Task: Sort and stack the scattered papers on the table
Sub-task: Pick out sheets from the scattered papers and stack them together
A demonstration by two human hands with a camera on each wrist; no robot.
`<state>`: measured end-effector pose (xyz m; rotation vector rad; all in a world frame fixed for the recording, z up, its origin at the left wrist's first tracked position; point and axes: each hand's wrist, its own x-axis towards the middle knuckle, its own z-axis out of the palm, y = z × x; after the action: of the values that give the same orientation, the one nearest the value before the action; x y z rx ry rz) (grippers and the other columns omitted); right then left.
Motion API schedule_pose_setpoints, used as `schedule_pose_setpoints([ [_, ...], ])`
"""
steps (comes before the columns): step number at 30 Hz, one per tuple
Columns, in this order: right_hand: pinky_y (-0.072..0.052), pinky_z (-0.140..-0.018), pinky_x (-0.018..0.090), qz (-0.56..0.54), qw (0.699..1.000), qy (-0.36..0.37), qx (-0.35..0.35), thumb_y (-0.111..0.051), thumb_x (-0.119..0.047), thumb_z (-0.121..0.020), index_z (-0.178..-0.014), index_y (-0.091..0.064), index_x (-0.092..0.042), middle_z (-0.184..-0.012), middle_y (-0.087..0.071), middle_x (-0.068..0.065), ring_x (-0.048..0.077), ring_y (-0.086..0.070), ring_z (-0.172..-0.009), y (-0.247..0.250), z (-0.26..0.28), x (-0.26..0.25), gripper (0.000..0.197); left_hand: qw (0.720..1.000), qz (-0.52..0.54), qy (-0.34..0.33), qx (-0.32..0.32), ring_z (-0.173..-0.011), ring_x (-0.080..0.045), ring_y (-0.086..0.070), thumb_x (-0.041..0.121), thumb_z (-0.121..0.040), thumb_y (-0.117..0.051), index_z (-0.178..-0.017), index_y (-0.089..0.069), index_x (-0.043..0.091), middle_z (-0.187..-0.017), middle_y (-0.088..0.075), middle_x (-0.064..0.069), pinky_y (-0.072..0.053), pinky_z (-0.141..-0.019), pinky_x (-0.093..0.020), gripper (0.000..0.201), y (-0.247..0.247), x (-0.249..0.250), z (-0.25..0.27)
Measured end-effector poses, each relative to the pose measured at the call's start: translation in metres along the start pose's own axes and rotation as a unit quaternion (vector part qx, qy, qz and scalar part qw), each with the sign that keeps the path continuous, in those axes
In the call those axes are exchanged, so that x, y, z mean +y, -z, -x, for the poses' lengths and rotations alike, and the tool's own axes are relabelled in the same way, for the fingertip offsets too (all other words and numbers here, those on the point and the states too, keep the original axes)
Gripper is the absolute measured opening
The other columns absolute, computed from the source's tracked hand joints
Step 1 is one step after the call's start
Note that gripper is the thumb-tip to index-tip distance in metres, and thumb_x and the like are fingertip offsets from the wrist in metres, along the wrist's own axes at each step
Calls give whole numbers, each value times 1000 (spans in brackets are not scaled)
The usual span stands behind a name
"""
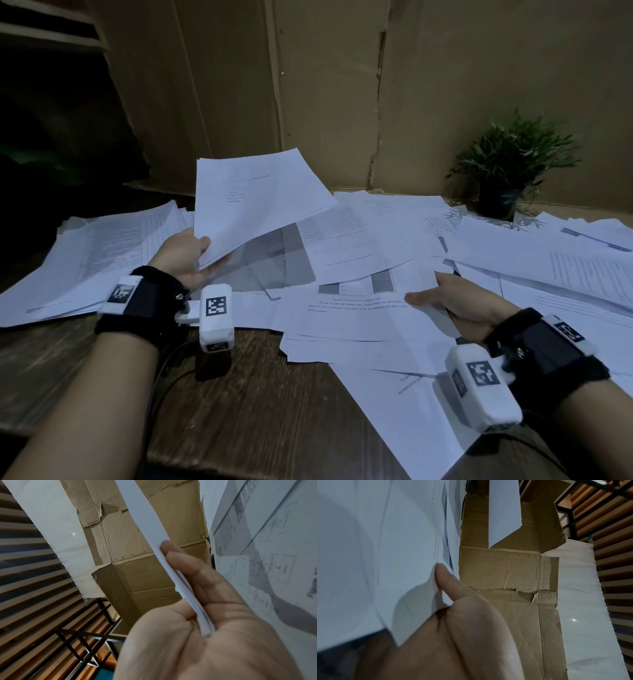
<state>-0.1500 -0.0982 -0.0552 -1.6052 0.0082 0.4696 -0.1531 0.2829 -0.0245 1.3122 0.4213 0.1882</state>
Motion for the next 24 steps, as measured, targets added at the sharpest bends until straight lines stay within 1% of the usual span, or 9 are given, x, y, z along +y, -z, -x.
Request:
schedule_pose_setpoints([
  [3, -61, -68, 32, -3, 1000, -2, 2, -57, 6, -94, -115, -64, 0, -109, -74, 19, 30, -74, -88, 0, 0, -1, 23, 1000, -1, 2, -2, -118, -31, -55, 2, -103, -39, -122, -49, 2, -134, -54, -18, -56, -50, -23, 22, 0, -1, -4],
  [5, -62, -67, 35, -13, 1000, -7, 0, -55, 7, -95, -114, -64, 0, -108, -74, 20, 30, -74, -84, 0, 1, -2, 22, 1000, -10, 7, -4, -110, -28, -56, 4, -103, -40, -115, -51, 1, -128, -55, -17, -55, -49, -22, 16, -2, -1, -2],
  [9, -62, -73, 37, -18, 1000, -7, -2, -51, 8, -97, -115, -64, 1, -111, -72, 22, 32, -73, -85, 0, 4, -4, 23, 1000, -12, 13, 3, -93, -24, -57, 5, -103, -42, -105, -51, -1, -113, -56, -16, -54, -45, -23, 11, -2, -1, -1],
  [13, -63, -69, 37, -22, 1000, -11, -1, -48, 9, -98, -115, -63, 0, -110, -73, 22, 32, -74, -83, 0, 4, -4, 25, 1000, -1, 17, -1, -91, -23, -57, 5, -102, -44, -115, -49, -1, -110, -58, -16, -54, -45, -24, 15, -2, -1, -1],
  [15, -63, -67, 37, -19, 1000, -12, 4, -48, 9, -98, -114, -63, 0, -107, -74, 21, 32, -74, -82, 0, 3, -4, 25, 1000, -9, 16, -1, -90, -22, -58, 4, -102, -43, -110, -51, 1, -106, -59, -16, -55, -47, -22, 11, -2, -2, 0],
  [18, -62, -65, 35, -19, 1000, -15, 11, -47, 10, -97, -110, -64, 0, -101, -75, 19, 30, -74, -79, 1, 2, -3, 24, 999, -47, 14, 6, -98, -23, -58, 7, -101, -47, -106, -54, 3, -110, -62, -16, -57, -51, -23, 9, -3, -2, 2],
  [21, -63, -67, 37, -29, 999, -16, 15, -46, 11, -96, -111, -63, 1, -104, -74, 21, 32, -74, -80, 3, -1, -2, 25, 992, -123, 0, 7, -81, -19, -56, 7, -102, -46, -101, -53, 8, -109, -57, -13, -54, -45, -19, 8, -8, -5, 5],
  [23, -62, -71, 40, -35, 999, -17, 10, -46, 11, -96, -114, -63, 0, -108, -73, 22, 35, -73, -86, 3, -2, -2, 27, 981, -193, -5, -12, -76, -20, -56, 9, -104, -44, -111, -52, 7, -108, -57, -12, -52, -44, -19, 11, -13, -7, 6],
  [24, -62, -71, 40, -34, 999, -18, 9, -46, 11, -96, -113, -64, 0, -108, -73, 22, 35, -72, -87, 3, -3, -2, 27, 975, -221, 1, -31, -80, -23, -59, 11, -104, -43, -116, -53, 6, -108, -60, -12, -53, -51, -23, 16, -15, -8, 9],
])
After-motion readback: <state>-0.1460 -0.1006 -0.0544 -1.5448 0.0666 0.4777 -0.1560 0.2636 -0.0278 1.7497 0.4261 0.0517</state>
